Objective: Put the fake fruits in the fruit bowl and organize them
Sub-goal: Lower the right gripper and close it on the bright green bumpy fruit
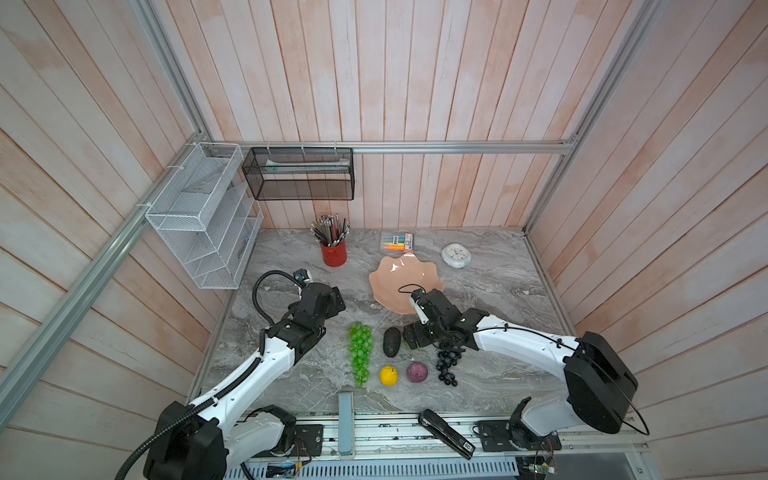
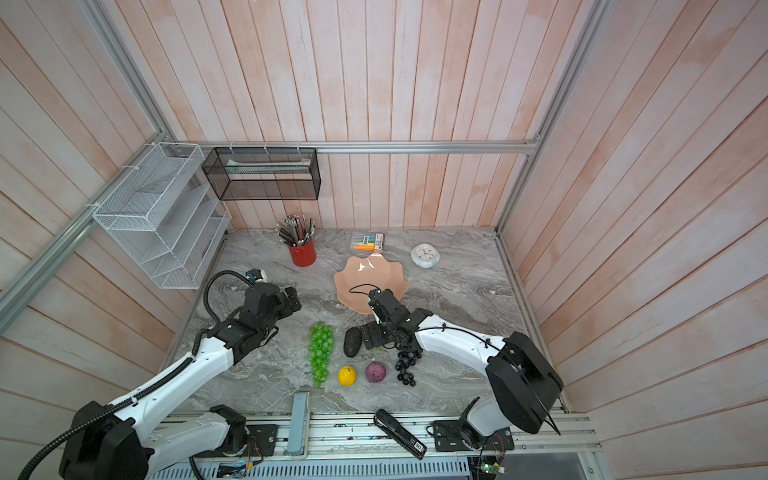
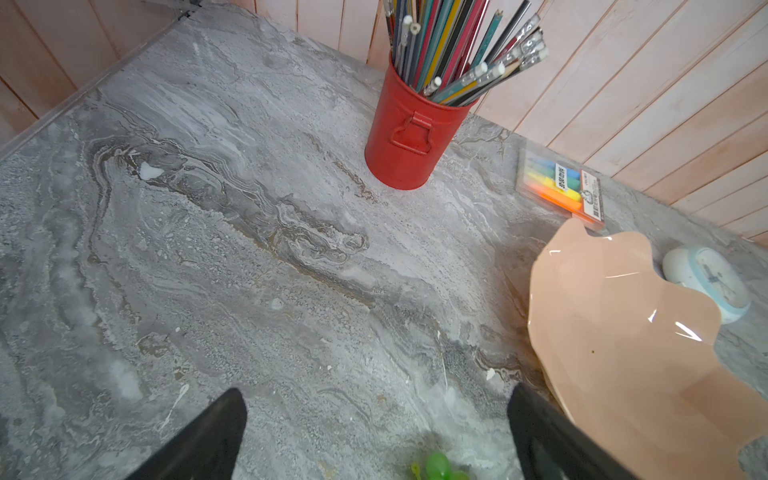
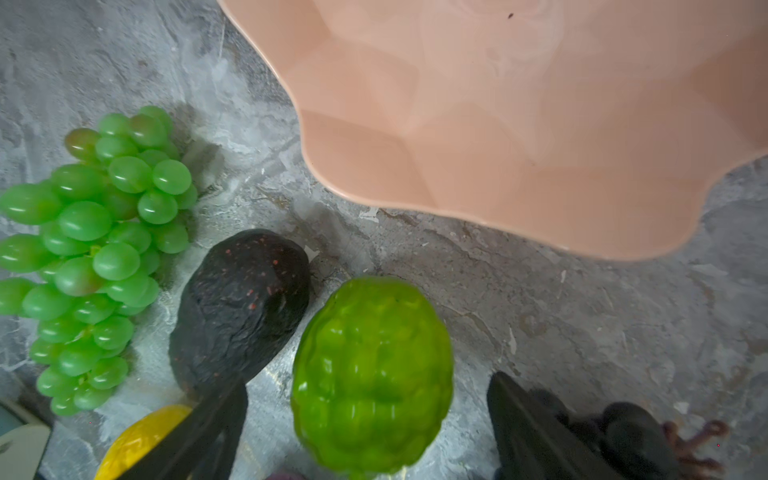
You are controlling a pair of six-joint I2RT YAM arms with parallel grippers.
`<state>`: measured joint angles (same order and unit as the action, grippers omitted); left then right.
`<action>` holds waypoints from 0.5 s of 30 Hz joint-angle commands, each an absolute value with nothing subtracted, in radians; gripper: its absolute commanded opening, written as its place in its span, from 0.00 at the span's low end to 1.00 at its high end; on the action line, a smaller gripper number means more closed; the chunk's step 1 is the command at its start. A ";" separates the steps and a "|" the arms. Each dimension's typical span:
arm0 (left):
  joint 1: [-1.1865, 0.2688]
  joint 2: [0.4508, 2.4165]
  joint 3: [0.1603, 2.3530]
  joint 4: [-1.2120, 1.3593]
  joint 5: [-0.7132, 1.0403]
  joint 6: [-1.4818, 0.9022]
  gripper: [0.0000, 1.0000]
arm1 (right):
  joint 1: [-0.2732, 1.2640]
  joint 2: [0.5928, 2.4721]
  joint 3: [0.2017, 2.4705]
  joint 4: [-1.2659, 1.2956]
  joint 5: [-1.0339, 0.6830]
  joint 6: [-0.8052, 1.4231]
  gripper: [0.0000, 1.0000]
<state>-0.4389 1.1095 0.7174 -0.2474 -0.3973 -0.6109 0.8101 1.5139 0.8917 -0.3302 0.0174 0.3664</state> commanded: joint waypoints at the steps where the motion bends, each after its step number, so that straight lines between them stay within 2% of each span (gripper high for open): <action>1: -0.438 1.079 0.704 -0.261 -0.414 -0.621 1.00 | 0.812 1.552 0.927 -0.335 0.015 0.353 0.88; 15: -0.437 1.061 0.708 -0.277 -0.429 -0.601 1.00 | 0.811 1.664 0.935 -0.272 0.054 0.327 0.78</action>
<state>-0.4389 1.0695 0.7174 -0.2485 -0.4015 -0.6098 0.8101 1.6375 0.9051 -0.2909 0.0402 0.3386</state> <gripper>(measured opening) 0.997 0.779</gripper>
